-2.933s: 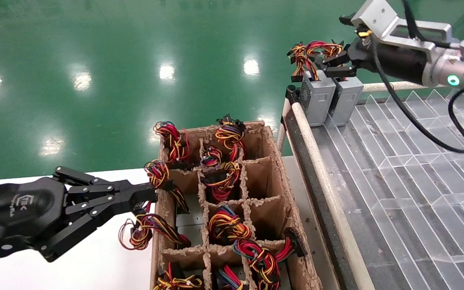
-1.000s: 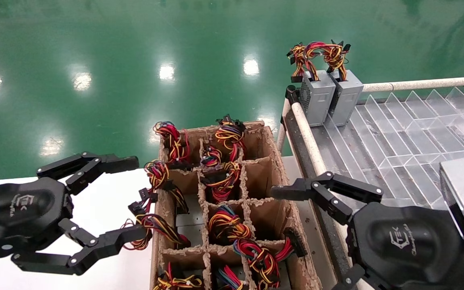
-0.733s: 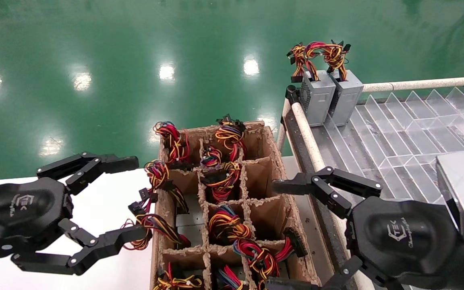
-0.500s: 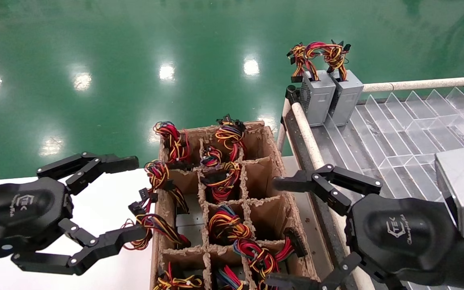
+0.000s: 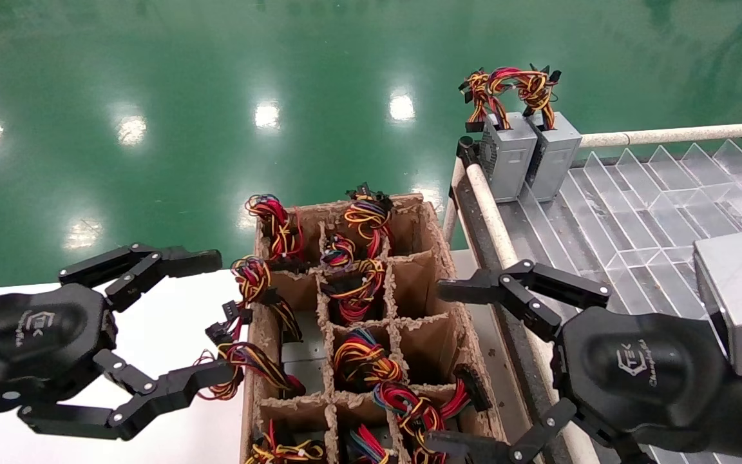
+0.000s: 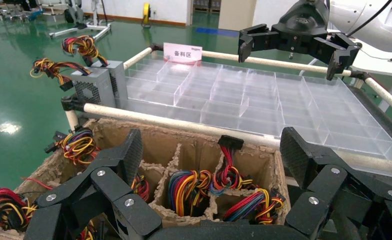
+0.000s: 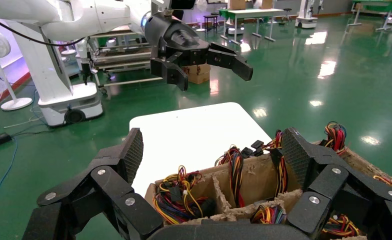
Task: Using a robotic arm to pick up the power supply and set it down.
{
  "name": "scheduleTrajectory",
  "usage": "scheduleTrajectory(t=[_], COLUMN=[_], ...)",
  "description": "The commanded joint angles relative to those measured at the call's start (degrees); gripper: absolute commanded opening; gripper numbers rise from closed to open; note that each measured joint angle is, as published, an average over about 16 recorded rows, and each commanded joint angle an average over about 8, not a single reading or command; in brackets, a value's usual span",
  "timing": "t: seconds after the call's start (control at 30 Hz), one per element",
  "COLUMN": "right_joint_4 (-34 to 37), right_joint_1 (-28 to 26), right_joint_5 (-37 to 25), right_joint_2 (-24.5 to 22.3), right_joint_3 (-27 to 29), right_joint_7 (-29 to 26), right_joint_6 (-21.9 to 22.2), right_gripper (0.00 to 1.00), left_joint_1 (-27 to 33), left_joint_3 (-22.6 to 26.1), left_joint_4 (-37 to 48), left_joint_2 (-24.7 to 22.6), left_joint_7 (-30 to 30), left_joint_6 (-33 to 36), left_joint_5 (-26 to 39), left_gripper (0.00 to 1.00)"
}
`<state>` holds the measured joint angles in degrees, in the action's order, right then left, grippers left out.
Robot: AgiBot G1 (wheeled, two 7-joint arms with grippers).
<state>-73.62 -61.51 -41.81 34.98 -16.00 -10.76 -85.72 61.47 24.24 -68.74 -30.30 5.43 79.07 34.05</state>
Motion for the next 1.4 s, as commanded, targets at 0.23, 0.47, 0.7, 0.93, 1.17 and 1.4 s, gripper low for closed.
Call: scheduleTrajectory(t=[0.23,0.47,0.7,0.93,1.17,1.4], right_joint_4=[0.07,0.09,0.13,0.15,0.15,0.15], right_joint_1=[-0.05,-0.07,-0.09,-0.12,-0.12,-0.12], right_joint_5=[-0.04,-0.06,-0.09,-0.11,-0.12,-0.12], right_joint_2=[0.03,0.05,0.07,0.08,0.08,0.08], right_joint_3=[-0.03,-0.03,-0.03,-0.03,-0.03,-0.03], right_joint_7=[0.02,0.04,0.07,0.08,0.08,0.08], right_joint_6=[0.04,0.07,0.09,0.10,0.10,0.10], right_gripper=[1.00,1.00,1.00,1.00,1.00,1.00], left_joint_1=[0.00,0.00,0.00,0.00,0.00,0.00], left_joint_3=[0.00,0.00,0.00,0.00,0.00,0.00], left_joint_4=[0.00,0.00,0.00,0.00,0.00,0.00], left_joint_2=[0.00,0.00,0.00,0.00,0.00,0.00], left_joint_7=[0.00,0.00,0.00,0.00,0.00,0.00], left_joint_6=[0.00,0.00,0.00,0.00,0.00,0.00], left_joint_5=[0.00,0.00,0.00,0.00,0.00,0.00], left_gripper=[1.00,1.00,1.00,1.00,1.00,1.00])
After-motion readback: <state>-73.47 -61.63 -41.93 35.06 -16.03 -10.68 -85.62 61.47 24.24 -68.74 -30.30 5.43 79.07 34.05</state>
